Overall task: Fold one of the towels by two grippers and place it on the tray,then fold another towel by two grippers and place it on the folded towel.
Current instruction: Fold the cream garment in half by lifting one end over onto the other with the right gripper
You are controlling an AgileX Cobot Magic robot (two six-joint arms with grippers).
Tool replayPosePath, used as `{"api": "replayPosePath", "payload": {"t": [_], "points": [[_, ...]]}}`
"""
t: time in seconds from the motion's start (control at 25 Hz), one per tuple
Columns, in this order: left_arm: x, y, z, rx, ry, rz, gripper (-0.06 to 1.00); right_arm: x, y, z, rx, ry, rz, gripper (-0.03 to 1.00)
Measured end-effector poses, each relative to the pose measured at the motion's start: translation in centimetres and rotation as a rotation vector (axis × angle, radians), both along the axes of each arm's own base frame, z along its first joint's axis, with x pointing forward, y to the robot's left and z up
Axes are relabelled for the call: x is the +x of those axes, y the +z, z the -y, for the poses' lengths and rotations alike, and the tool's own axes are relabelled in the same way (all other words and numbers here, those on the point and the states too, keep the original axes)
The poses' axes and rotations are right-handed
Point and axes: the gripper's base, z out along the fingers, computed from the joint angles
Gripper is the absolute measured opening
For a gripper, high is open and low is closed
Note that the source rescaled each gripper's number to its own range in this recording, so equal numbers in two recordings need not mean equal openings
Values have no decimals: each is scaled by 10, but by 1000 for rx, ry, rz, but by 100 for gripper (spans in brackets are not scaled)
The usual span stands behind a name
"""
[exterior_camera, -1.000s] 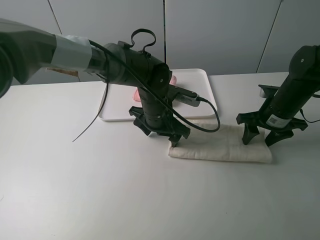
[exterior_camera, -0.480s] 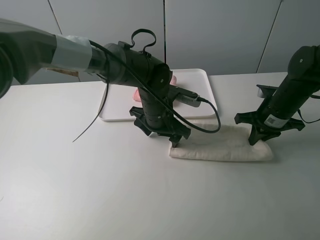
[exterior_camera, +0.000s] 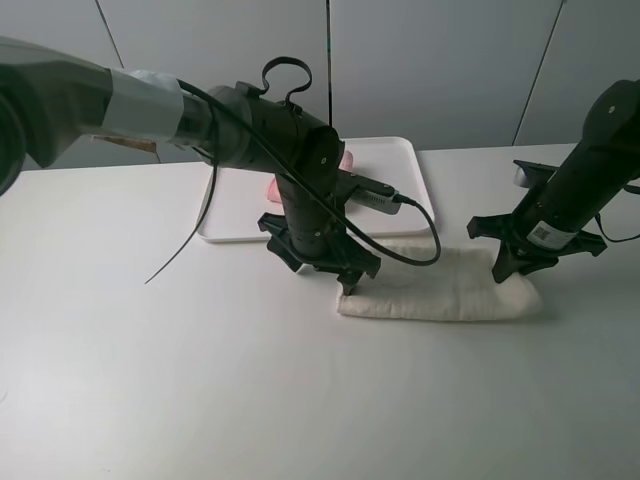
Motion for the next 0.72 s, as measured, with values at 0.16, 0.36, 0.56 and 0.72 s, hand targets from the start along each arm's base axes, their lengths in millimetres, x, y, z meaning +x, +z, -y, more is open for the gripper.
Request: {"api": "replayPosePath", "payload": {"t": [0.16, 0.36, 0.56, 0.72], "points": [[0, 0, 0, 4, 0, -4, 99, -1, 17, -6, 75, -15, 31, 5], [0, 0, 0, 5, 0, -5, 99, -5, 27, -16, 199, -14, 7, 5], [-1, 0, -1, 6, 1, -6, 99, -4, 34, -30, 377, -22, 8, 5], [-1, 0, -1, 8, 1, -7, 99, -1, 39, -37, 463, -41, 33, 5]]}}
